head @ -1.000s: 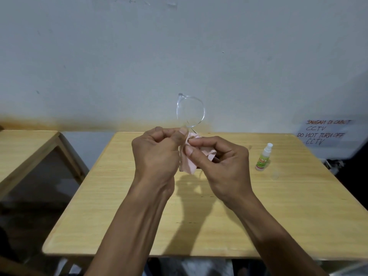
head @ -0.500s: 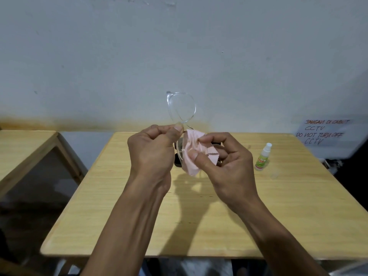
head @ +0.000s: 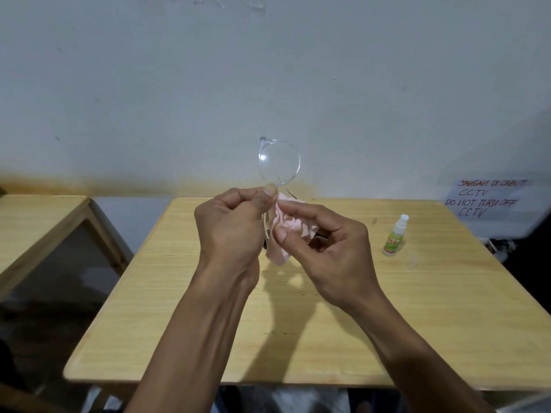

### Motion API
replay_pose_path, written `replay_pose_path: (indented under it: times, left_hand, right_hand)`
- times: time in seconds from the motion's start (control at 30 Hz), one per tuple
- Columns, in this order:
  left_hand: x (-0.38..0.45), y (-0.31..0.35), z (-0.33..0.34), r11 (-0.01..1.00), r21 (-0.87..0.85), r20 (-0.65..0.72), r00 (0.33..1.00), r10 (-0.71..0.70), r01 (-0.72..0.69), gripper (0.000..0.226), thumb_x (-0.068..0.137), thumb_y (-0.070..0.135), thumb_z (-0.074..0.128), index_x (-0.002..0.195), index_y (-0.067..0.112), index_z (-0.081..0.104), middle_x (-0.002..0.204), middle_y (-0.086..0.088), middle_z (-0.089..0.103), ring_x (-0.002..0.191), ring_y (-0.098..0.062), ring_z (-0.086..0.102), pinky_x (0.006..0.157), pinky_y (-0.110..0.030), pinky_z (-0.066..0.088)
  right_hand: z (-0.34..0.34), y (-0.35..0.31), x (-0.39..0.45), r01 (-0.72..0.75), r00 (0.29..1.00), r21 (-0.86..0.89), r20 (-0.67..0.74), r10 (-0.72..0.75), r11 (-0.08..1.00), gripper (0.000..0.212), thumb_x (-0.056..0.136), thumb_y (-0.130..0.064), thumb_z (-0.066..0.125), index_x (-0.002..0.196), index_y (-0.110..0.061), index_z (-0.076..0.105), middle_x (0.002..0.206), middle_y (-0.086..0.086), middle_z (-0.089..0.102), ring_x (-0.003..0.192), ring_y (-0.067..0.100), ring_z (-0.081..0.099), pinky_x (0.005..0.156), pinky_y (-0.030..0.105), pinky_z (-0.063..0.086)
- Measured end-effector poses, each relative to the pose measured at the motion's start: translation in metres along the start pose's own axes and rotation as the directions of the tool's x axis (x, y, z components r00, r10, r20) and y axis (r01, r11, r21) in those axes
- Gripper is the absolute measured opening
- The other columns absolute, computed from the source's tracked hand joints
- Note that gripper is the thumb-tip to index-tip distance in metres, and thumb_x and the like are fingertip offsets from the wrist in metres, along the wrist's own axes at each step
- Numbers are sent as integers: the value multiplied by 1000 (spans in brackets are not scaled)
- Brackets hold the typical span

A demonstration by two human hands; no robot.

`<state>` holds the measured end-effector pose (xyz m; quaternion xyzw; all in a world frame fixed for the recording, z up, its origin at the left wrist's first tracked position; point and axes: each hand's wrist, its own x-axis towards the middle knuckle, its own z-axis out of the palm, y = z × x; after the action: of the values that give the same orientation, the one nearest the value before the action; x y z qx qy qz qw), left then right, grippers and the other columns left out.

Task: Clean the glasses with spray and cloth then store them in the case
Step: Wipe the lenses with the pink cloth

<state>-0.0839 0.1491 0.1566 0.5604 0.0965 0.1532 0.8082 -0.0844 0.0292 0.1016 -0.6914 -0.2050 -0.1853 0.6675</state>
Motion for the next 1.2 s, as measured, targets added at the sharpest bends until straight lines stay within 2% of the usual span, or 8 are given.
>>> replay_pose_path:
  times: [0.2, 0.33, 0.5, 0.7, 0.77, 0.97, 1.07, 1.2]
  left_hand:
    - [0, -2, -3, 1000, 8, -11, 1000, -24, 25, 13, 82, -4, 69, 69, -2, 65, 84, -15, 65, 59, -2, 66, 50, -12, 49]
    - [3, -3, -5, 999, 5, -20, 999, -36, 36, 12, 81, -2, 70, 70, -1, 65, 80, -10, 64, 58, 2, 66, 51, -11, 49]
    - [3, 1, -6, 999, 51, 6, 1000, -16, 15, 15, 82, -1, 71, 68, 2, 65, 79, -11, 66, 58, 1, 64, 52, -7, 46]
    - [-13, 8, 7, 996, -48, -10, 997, -78, 78, 17, 83, -8, 63, 68, -2, 62, 58, -1, 68, 39, -1, 59, 35, -10, 42]
    - [-16, 7, 10, 993, -71, -23, 995, -100, 98, 14, 82, -8, 64, 68, -4, 63, 46, -2, 62, 32, -13, 51, 35, -16, 41]
    - [-13, 8, 7, 992, -54, -57, 992, -114, 111, 13, 81, -6, 64, 69, -2, 65, 48, -5, 60, 29, -16, 46, 33, -16, 38]
    - [-10, 8, 4, 994, -25, -64, 992, -105, 104, 9, 81, -5, 67, 74, 2, 67, 70, -3, 64, 40, 3, 57, 37, -10, 39]
    - [-11, 5, 8, 988, -67, -42, 989, -143, 140, 6, 79, -9, 67, 78, -4, 70, 72, -7, 67, 45, 1, 62, 39, -9, 43]
  right_hand:
    - [7, -1, 0, -26, 1000, 49, -13, 27, 998, 34, 83, -1, 78, 104, -27, 76, 104, -16, 77, 94, 7, 74, 79, 24, 57]
    - [11, 3, -5, -62, 996, 32, -65, 64, 998, 27, 81, -7, 81, 92, -32, 80, 87, -5, 79, 74, 24, 73, 67, 39, 57]
    - [1, -1, -5, -28, 986, -28, -167, 23, 999, 22, 77, -10, 85, 83, -31, 78, 74, -11, 77, 55, 7, 56, 51, 23, 45]
    - [9, -3, 4, -22, 982, 33, -187, 27, 999, 22, 78, -8, 84, 81, -29, 80, 72, -6, 76, 62, 32, 67, 59, 52, 59]
    - [16, -5, 5, -37, 977, 86, -206, 54, 996, 26, 79, 0, 81, 78, -26, 78, 80, -8, 78, 67, 23, 72, 62, 56, 59]
    - [19, -3, 2, -110, 973, 110, -191, 130, 988, 27, 77, 1, 82, 76, -25, 77, 81, -10, 78, 72, 12, 72, 71, 41, 62]
    - [15, -4, 0, -125, 973, 75, -188, 137, 989, 22, 74, -4, 86, 75, -24, 78, 75, -5, 77, 69, 14, 69, 68, 38, 57]
    - [14, -7, 6, -133, 949, 132, -267, 165, 982, 20, 75, -3, 85, 75, -22, 78, 67, -4, 73, 59, 13, 63, 57, 33, 58]
